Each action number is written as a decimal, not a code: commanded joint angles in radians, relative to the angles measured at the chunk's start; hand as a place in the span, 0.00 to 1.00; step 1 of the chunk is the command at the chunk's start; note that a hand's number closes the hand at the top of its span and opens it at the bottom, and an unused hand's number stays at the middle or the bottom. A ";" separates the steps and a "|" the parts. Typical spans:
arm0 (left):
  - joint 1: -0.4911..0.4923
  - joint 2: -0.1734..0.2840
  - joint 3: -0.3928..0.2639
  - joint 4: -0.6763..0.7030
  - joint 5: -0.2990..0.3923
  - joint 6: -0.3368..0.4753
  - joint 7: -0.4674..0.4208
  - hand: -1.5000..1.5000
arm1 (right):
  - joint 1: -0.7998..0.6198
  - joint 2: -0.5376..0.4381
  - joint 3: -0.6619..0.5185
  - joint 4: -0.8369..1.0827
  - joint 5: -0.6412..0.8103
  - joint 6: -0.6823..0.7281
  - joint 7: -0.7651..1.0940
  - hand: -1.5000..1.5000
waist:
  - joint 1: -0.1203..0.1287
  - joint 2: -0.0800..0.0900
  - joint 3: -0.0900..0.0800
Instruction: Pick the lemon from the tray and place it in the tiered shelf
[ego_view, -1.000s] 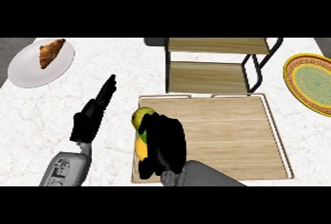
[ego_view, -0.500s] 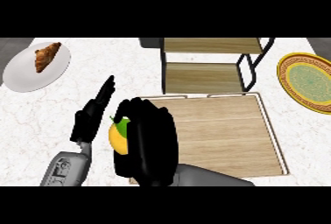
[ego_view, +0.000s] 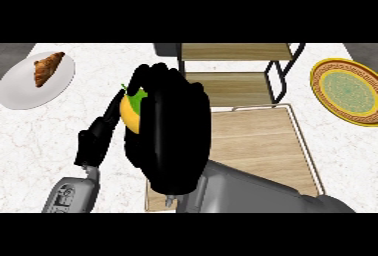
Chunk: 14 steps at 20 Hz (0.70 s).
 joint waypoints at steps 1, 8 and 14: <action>0.006 0.002 0.011 0.011 -0.001 0.009 -0.018 0.50 | -0.112 0.016 -0.096 0.002 0.075 0.088 0.243 1.00 | -0.011 0.001 0.000; 0.028 0.005 -0.005 -0.017 -0.005 -0.006 -0.026 0.50 | -0.240 0.016 -0.214 0.087 0.112 0.180 0.243 1.00 | 0.005 0.007 0.001; 0.000 -0.010 -0.007 -0.023 -0.019 0.020 0.011 0.50 | -0.340 0.016 -0.296 0.128 0.171 0.244 0.243 1.00 | -0.003 0.009 0.001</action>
